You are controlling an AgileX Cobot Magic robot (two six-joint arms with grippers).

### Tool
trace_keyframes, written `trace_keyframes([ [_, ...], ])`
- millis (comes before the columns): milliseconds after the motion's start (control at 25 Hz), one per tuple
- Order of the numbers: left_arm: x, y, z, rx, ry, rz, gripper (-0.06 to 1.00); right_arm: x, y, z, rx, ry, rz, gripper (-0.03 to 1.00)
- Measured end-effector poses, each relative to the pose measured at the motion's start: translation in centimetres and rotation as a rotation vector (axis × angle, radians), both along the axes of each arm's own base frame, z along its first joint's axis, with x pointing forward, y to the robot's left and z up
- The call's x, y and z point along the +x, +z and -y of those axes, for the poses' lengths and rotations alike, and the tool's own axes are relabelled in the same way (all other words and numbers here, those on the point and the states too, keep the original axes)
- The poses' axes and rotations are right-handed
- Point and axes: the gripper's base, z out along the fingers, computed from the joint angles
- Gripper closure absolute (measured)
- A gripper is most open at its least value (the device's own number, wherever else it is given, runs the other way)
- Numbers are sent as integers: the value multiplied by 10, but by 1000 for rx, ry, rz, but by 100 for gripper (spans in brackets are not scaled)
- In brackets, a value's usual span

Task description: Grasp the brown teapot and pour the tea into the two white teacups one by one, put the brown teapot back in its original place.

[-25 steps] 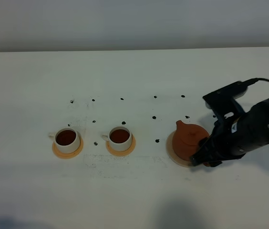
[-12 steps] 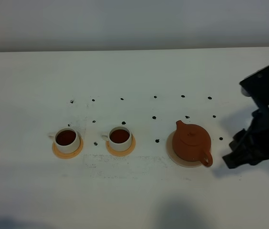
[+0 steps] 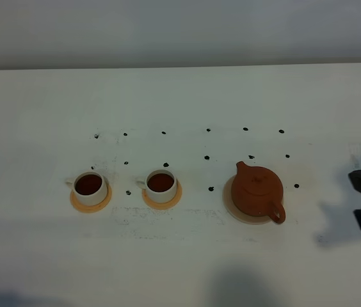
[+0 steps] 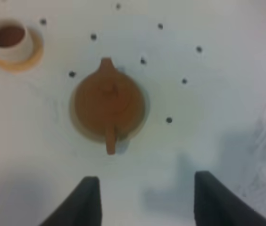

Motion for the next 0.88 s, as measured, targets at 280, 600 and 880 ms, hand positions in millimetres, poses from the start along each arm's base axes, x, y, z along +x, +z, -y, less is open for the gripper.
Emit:
trace_keyframes([
  [280, 0, 0, 0, 0, 0, 0, 41, -38, 7, 19, -21, -13, -49, 51],
  [600, 0, 0, 0, 0, 0, 0, 41, -76, 7, 41, 89, -170, -64, 55],
  [880, 0, 0, 0, 1, 0, 0, 41, -102, -24, 53, 105, -319, -39, 62],
])
